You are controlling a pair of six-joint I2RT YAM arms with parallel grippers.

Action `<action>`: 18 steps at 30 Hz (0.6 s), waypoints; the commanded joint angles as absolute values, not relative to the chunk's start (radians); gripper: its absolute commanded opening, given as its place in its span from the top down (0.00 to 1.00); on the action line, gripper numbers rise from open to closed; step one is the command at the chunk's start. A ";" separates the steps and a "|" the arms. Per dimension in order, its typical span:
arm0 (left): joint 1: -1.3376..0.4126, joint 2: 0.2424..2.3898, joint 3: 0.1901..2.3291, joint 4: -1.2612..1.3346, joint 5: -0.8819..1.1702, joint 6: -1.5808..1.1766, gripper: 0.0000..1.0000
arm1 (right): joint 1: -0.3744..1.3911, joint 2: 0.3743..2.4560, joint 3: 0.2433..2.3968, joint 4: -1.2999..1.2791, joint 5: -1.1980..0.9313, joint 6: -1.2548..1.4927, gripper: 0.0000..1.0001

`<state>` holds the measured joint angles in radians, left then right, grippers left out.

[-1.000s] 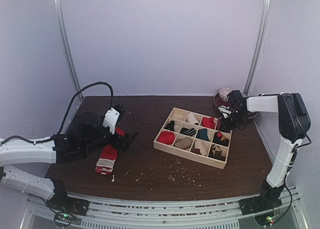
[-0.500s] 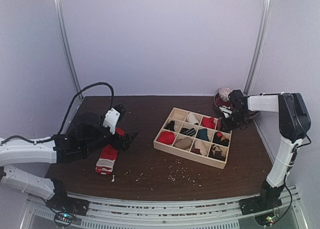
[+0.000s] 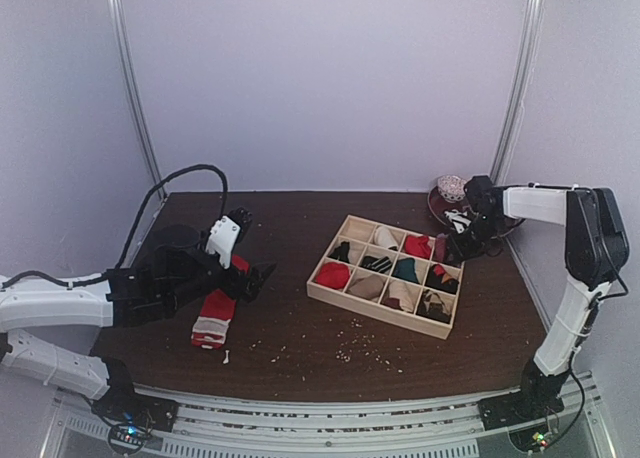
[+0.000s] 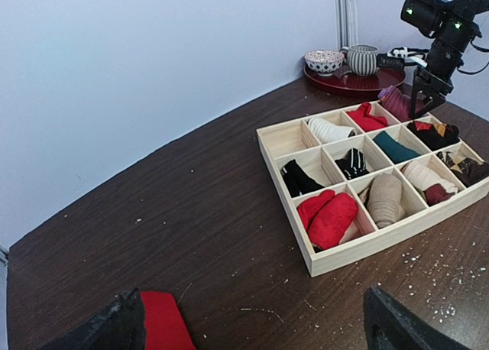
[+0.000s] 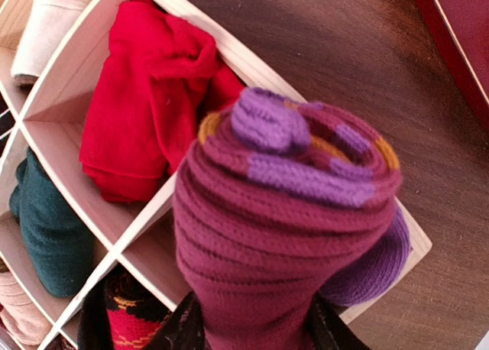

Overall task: Roll the socks
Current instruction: Place a pair of socks in the storage box.

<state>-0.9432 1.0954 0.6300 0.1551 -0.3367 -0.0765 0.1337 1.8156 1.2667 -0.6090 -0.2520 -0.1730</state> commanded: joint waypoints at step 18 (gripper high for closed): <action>-0.937 1.067 0.642 0.173 -0.351 -0.064 0.02 | 0.140 1.854 1.136 -0.614 -0.133 -0.083 0.78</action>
